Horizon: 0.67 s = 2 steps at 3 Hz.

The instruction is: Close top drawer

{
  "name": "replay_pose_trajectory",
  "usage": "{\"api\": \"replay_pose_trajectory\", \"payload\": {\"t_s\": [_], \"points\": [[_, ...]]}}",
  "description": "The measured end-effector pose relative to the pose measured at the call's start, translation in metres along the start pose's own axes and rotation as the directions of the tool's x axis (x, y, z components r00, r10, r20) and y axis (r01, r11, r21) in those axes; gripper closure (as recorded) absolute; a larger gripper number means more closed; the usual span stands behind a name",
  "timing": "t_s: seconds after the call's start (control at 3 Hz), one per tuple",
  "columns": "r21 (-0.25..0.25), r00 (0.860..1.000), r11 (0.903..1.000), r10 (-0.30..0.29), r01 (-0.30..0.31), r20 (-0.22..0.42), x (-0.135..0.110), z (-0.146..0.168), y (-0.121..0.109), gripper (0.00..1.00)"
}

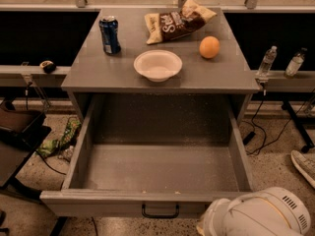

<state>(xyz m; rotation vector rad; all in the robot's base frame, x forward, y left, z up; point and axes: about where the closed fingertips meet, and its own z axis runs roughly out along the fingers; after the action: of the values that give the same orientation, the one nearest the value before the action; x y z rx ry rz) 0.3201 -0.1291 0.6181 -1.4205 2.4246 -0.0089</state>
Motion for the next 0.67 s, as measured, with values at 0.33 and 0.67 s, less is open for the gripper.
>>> {"api": "replay_pose_trajectory", "payload": {"t_s": [0.33, 0.67], "points": [[0.061, 0.997, 0.9971, 0.041, -0.045, 0.062, -0.015, 0.002, -0.014, 1.00], [0.083, 0.992, 0.9932, 0.072, -0.081, 0.106, -0.025, 0.005, -0.026, 1.00]]}}
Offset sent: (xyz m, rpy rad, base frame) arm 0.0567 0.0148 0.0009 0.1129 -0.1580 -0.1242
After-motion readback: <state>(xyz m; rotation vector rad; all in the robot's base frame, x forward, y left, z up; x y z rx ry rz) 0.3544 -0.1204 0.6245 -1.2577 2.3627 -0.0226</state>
